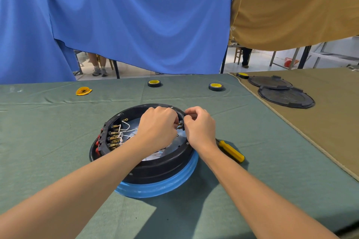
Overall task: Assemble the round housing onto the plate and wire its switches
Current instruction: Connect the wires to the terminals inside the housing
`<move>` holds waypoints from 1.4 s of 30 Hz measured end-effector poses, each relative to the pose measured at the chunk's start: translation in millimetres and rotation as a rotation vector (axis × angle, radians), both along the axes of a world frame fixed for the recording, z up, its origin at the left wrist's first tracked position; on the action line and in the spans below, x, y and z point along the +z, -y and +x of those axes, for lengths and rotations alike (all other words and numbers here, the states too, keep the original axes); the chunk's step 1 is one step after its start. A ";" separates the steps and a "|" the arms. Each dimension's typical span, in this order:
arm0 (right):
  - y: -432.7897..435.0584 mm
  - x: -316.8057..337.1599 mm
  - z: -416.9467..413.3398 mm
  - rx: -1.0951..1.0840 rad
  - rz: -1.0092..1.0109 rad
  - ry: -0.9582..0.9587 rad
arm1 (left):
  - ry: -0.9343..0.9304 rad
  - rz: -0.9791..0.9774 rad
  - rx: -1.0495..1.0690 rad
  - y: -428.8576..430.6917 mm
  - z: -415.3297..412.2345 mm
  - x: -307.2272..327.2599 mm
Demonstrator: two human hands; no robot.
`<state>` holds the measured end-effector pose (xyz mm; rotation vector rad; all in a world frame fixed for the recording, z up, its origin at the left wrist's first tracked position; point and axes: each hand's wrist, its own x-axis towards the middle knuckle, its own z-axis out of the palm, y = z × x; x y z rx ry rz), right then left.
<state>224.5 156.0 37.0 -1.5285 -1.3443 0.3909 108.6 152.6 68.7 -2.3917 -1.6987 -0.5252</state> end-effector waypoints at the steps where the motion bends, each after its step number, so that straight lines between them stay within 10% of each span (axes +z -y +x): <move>1: 0.3 0.2 -0.6 -0.003 -0.001 -0.003 | -0.024 0.014 0.021 0.6 1.8 -1.3; 9: 1.8 3.9 2.0 0.010 -0.009 0.042 | -0.144 0.055 0.000 -2.2 5.4 2.5; 19: 1.7 2.2 5.9 0.062 -0.025 0.029 | 0.164 -0.112 -0.071 -1.6 -6.8 1.3; 42: 2.1 1.7 2.1 0.016 -0.019 0.029 | -0.070 -0.050 -0.142 -8.9 -5.0 3.0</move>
